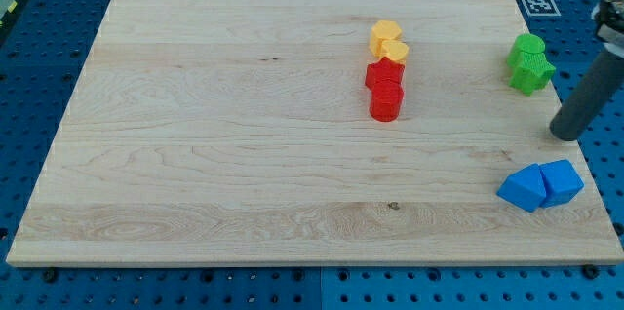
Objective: Move the green star away from the green circle
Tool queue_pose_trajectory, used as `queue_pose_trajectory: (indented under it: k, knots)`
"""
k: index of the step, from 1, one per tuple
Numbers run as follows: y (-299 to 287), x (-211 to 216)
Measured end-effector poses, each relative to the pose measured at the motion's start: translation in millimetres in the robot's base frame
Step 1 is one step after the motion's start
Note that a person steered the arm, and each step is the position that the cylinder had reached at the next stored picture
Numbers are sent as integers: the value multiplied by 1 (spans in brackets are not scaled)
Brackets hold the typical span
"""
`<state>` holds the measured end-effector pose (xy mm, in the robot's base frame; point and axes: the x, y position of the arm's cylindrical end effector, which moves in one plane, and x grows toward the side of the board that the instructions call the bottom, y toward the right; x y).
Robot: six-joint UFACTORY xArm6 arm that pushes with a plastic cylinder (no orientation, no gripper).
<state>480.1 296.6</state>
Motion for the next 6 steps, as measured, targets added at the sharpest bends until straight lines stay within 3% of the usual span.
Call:
queue_pose_trajectory:
  k: [2, 4, 6]
  knots:
    - [48, -23]
    - [42, -115]
    - [-1, -113]
